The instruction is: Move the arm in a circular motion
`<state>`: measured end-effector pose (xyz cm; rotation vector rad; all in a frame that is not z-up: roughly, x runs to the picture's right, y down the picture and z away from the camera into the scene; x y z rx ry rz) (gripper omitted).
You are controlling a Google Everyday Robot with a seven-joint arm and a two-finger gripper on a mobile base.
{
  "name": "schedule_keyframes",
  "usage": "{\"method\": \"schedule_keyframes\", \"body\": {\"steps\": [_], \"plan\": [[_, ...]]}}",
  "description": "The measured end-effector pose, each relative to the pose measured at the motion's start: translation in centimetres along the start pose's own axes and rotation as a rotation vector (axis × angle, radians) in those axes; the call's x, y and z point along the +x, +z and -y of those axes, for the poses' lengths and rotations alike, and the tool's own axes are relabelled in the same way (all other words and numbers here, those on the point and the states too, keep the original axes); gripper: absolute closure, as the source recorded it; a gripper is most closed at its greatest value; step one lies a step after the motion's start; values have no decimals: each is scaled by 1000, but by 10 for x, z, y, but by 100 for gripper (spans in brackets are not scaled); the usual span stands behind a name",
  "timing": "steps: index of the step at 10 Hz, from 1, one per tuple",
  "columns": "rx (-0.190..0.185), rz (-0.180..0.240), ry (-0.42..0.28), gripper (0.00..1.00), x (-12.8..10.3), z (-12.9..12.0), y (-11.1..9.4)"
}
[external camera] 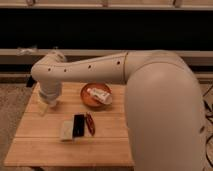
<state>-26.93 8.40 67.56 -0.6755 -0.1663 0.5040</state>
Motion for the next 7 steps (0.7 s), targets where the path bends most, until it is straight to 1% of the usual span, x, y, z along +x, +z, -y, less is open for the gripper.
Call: {"method": "schedule_keyframes", "body": {"steps": [2, 3, 4, 5, 6, 7], "plan": [[-9, -18, 2, 20, 16, -33, -6], [-10, -35, 20, 20, 34, -41, -10], [-15, -73, 67, 20, 76, -44, -17], [-19, -96, 117, 20, 104, -37, -18], [-23, -115, 179, 20, 125, -24, -17], [-27, -131, 224, 20, 139, -11, -15]]}}
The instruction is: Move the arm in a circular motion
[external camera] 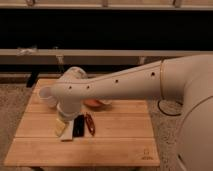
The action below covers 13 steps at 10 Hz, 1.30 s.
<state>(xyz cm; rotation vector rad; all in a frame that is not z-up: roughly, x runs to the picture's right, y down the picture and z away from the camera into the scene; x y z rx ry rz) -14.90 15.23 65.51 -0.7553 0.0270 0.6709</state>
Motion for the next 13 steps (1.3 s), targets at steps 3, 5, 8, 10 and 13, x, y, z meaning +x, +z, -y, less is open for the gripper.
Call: {"method": "schedule_keyframes", "body": {"steps": [3, 5, 8, 10, 13], "plan": [[5, -58, 218, 20, 40, 87, 12], [26, -85, 342, 20, 55, 145, 19], [68, -92, 460, 20, 62, 217, 17], [106, -88, 510, 20, 54, 268, 13], [184, -82, 516, 20, 19, 328, 4]]}}
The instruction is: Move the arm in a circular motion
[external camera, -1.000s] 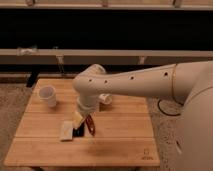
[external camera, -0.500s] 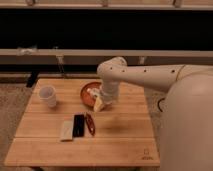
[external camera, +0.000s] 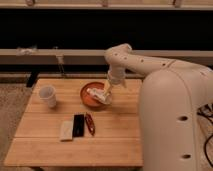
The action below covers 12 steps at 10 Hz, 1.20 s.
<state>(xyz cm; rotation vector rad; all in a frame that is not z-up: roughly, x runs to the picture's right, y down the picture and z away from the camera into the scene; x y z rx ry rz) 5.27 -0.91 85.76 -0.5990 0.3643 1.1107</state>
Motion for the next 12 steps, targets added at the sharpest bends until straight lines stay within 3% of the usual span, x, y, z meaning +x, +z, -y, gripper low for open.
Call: {"method": "schedule_keyframes", "body": {"steps": [3, 6, 8, 12], "plan": [[40, 30, -62, 20, -61, -21, -8], [65, 67, -197, 20, -106, -86, -24], [75, 100, -304, 20, -107, -136, -36], [82, 168, -522, 20, -76, -237, -63]]}}
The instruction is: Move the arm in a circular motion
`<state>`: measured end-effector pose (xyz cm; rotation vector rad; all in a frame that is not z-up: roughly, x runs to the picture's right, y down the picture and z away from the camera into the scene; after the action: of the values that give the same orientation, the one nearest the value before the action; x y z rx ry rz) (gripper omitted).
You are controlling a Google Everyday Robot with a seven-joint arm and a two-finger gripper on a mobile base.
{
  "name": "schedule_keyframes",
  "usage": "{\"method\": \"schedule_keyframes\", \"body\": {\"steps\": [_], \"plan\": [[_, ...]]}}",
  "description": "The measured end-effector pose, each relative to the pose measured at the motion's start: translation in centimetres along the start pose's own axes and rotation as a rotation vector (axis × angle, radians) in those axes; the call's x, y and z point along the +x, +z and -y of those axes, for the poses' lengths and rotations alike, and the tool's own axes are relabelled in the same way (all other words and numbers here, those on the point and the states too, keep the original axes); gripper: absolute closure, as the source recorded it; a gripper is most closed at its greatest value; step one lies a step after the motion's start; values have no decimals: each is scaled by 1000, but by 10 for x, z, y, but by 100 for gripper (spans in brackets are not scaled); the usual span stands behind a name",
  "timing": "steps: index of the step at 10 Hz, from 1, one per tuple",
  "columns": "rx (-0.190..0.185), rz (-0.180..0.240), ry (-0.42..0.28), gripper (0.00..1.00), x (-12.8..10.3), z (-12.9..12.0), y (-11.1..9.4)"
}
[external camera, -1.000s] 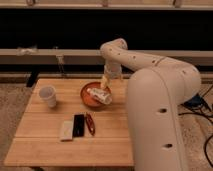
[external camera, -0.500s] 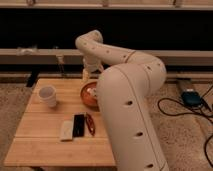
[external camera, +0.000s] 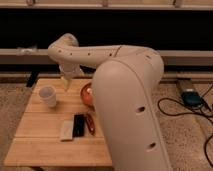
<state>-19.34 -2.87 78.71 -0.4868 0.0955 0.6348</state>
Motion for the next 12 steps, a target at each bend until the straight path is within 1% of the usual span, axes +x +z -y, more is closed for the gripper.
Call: {"method": "schedule_keyframes", "body": {"steps": [2, 4, 5, 7, 8, 10, 12], "plan": [[-16, 29, -86, 20, 0, -45, -15], [-42, 51, -152, 20, 11, -89, -27], [-58, 55, -167, 20, 19, -107, -31], [-86, 57, -154, 20, 36, -124, -36], [-99, 53, -138, 20, 45, -124, -37], [-126, 40, -82, 20, 64, -113, -35], [-147, 19, -10, 20, 83, -85, -28]]}}
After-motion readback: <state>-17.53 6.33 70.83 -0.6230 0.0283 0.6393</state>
